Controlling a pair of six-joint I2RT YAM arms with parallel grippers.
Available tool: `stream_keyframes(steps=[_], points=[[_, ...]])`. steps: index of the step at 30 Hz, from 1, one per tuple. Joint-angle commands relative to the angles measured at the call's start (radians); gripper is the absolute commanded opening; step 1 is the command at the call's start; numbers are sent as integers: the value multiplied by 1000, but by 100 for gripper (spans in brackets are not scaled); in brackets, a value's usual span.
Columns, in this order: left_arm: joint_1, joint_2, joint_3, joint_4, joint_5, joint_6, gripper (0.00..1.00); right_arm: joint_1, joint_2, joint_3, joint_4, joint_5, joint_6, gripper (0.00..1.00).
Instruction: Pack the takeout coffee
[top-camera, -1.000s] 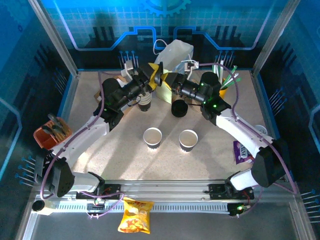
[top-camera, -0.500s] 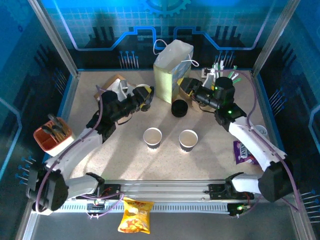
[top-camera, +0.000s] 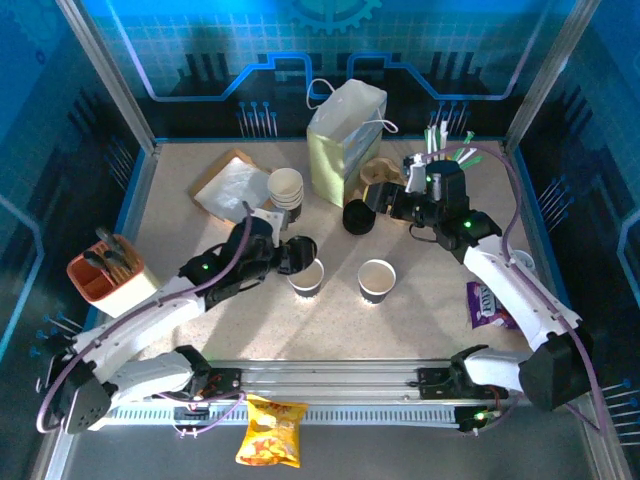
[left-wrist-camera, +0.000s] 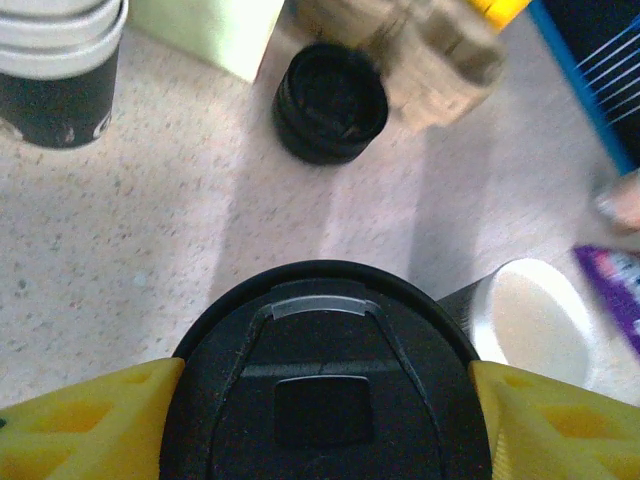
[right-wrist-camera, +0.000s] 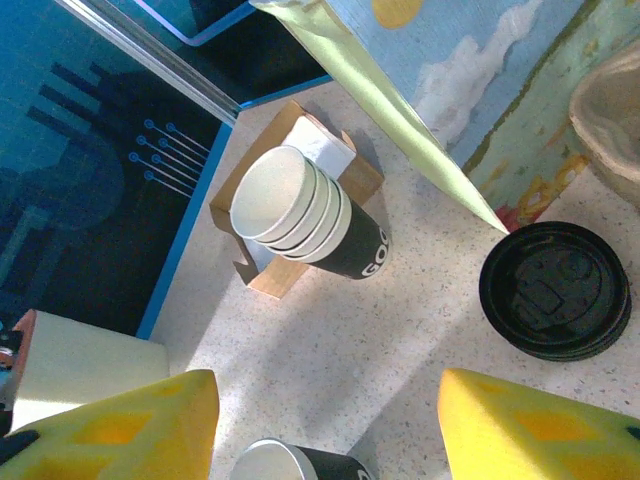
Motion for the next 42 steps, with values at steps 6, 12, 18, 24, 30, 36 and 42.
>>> stream_keyframes(steps=[6, 12, 18, 24, 30, 36, 42], points=[[-78, 106, 16, -43, -140, 163, 65, -3, -6, -31, -17, 16, -38, 61], [-103, 144, 14, -17, -177, 200, 66, -2, 11, -30, -8, 4, -34, 61], [-113, 165, -2, 17, -174, 213, 69, 3, 35, -32, 11, -6, -25, 61], [-114, 174, -5, 34, -157, 216, 70, 12, 52, -31, 14, -10, -24, 61], [-114, 186, -7, 34, -145, 216, 72, 14, 54, -41, 17, -6, -25, 61], [-114, 179, -14, 34, -137, 214, 74, 14, 49, -52, 12, 0, -27, 61], [-114, 172, -18, 33, -128, 210, 77, 18, 49, -56, 14, 2, -25, 61]])
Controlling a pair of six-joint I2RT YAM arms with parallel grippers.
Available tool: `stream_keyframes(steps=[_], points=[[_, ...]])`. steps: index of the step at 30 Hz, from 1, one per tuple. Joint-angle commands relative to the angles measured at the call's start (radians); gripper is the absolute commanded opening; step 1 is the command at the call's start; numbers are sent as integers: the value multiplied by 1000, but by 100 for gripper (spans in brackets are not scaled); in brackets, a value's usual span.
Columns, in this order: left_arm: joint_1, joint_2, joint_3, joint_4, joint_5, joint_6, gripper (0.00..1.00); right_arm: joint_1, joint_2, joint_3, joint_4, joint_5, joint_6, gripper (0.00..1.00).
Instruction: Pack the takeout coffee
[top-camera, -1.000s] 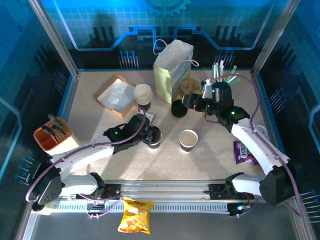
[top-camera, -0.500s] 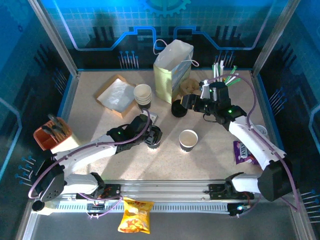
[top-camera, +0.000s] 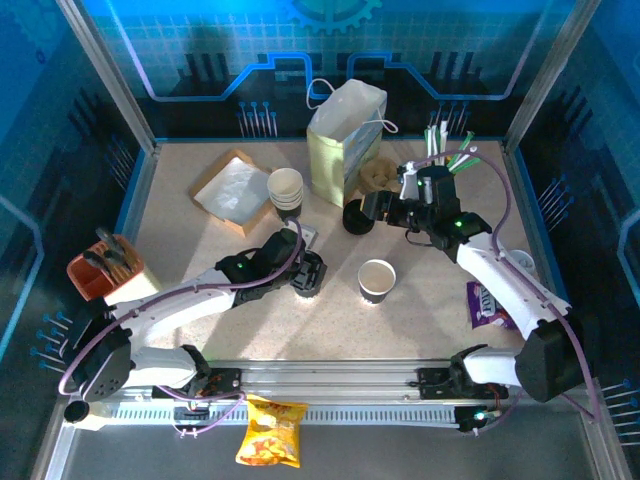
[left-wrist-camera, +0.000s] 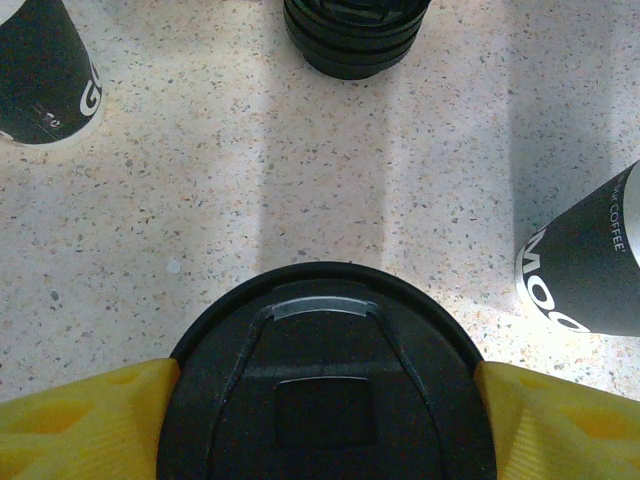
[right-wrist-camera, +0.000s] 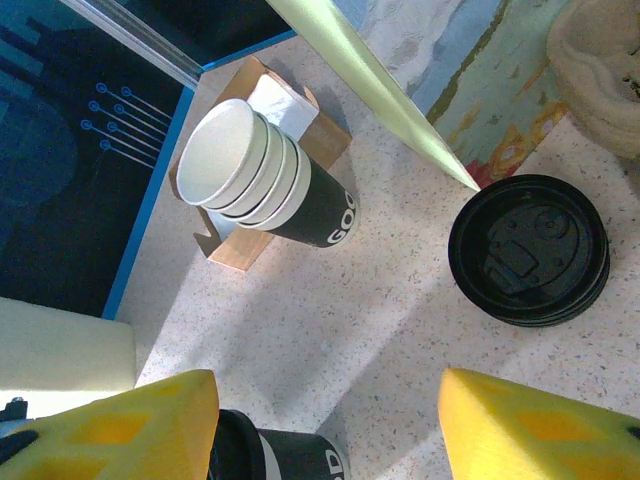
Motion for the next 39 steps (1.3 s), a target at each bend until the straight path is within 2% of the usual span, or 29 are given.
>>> stream_keyframes(steps=[1, 23, 39], points=[[-8, -9, -14, 6, 19, 7, 77, 10, -1, -17, 12, -4, -6, 61], [-8, -42, -16, -11, 49, -2, 83, 23, 21, -23, 22, 5, -7, 62], [-9, -75, 6, -58, 99, -35, 83, 37, 41, -18, 22, 16, -13, 62]])
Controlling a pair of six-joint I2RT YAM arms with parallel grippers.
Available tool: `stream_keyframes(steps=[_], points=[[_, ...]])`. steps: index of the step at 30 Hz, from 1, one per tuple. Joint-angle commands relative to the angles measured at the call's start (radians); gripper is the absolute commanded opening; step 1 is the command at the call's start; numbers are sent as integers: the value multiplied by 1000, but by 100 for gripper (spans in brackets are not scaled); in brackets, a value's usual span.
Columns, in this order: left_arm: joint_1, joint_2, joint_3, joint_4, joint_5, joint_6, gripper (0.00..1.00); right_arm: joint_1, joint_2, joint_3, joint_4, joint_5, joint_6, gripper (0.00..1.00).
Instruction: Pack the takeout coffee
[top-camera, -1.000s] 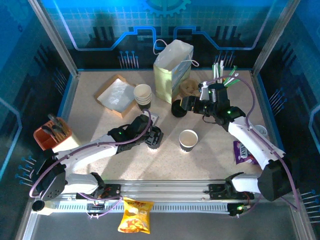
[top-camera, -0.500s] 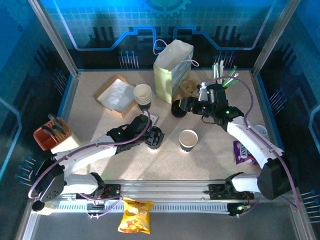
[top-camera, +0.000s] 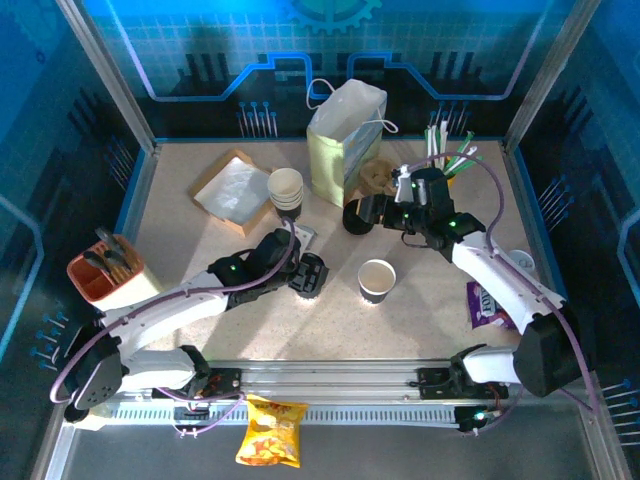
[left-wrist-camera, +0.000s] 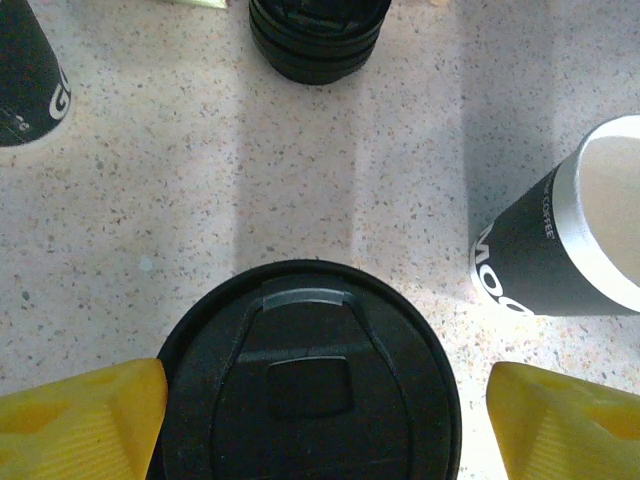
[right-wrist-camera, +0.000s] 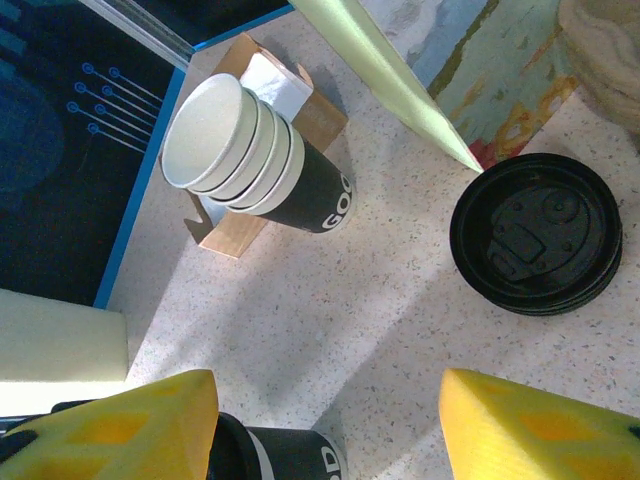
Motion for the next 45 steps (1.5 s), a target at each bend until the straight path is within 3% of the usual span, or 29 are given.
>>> stream_keyframes(steps=[1, 7, 15, 22, 27, 45], points=[[-9, -18, 17, -46, 39, -27, 83, 16, 13, -8, 10, 12, -13, 62], [-8, -36, 40, -75, 43, -39, 82, 20, 12, -4, 2, 20, -21, 62], [5, -121, 7, -63, -102, -68, 88, 80, 43, 37, -64, 19, -142, 63], [163, -93, -6, -151, 94, -205, 88, 221, 147, 89, -172, -102, -320, 75], [218, -81, -30, -133, 198, -237, 86, 301, 213, 89, -198, -73, -366, 77], [231, -29, -156, -182, 155, -230, 66, 347, 275, -33, -169, 57, -398, 72]])
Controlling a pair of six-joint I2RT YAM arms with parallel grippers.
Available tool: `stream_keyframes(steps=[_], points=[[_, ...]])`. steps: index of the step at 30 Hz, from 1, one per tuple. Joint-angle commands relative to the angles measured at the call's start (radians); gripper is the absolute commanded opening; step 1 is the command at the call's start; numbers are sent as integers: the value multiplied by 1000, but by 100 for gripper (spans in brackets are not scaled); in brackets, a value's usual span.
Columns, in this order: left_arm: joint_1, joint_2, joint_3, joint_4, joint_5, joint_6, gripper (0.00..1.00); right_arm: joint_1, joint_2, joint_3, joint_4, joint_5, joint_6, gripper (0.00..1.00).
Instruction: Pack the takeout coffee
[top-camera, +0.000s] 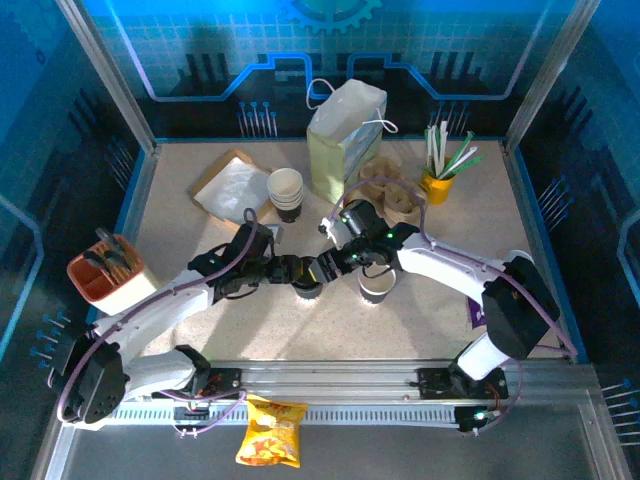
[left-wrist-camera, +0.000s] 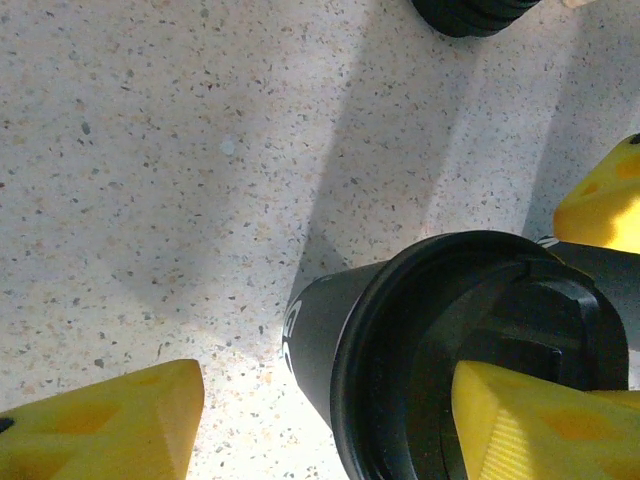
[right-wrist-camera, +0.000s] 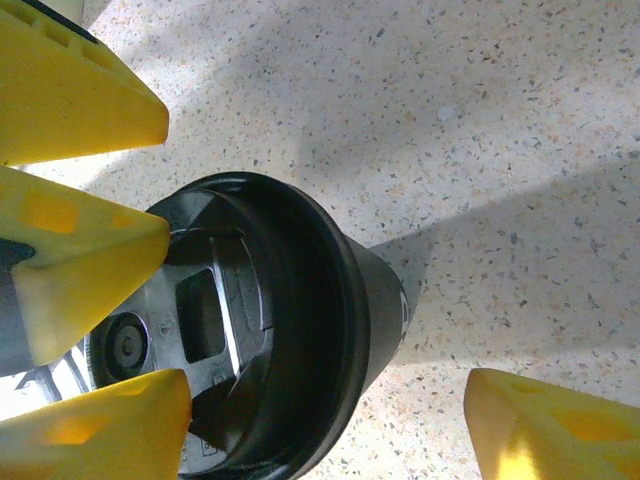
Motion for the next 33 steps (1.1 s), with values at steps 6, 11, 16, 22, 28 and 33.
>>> stream_keyframes(steps=[6, 11, 16, 22, 28, 33], points=[[4, 23, -128, -88, -75, -14, 63, 13, 60, -156, 6, 124, -41, 64], [5, 4, -101, -74, -62, -15, 64, 14, 51, -133, 11, 100, -35, 62], [6, -35, -42, -13, -37, -31, 68, 13, 3, -27, 16, 41, -8, 67], [6, -88, 29, 67, -14, -38, 77, -18, -76, 68, 38, -34, 42, 72], [6, -156, 39, 191, 6, -33, 81, -142, -133, 89, -52, 101, 69, 75], [6, -116, 111, 184, 49, 30, 83, -215, -90, 125, -142, 323, 73, 76]])
